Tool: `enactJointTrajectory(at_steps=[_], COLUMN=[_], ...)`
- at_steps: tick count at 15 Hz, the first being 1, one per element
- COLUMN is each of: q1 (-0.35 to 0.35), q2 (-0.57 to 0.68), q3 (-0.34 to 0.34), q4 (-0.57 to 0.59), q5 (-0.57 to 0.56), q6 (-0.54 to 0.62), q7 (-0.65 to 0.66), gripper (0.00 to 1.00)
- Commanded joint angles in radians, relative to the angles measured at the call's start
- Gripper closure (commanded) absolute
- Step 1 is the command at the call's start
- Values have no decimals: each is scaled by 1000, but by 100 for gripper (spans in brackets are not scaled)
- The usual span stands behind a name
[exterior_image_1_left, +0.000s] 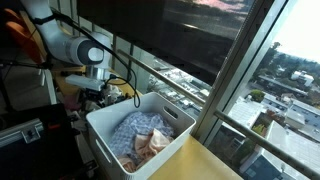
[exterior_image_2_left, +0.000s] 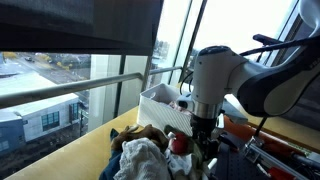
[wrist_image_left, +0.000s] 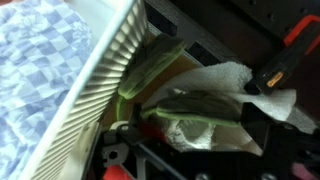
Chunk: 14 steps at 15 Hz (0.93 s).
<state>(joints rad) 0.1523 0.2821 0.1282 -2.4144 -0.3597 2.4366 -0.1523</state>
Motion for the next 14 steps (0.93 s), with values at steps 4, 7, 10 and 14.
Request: enactJointTrajectory(at_steps=[4,7,10,14], q1=[90,134,134,120], q2=[114,156,178,209], q3=[23,12,19,22], q4=[-19,6,40,94], q5=[-162,-278,-341,-353], q6=[9,-7,-24,-59], q7=[-76,-86,-104,-163], gripper=[0,0,0,0])
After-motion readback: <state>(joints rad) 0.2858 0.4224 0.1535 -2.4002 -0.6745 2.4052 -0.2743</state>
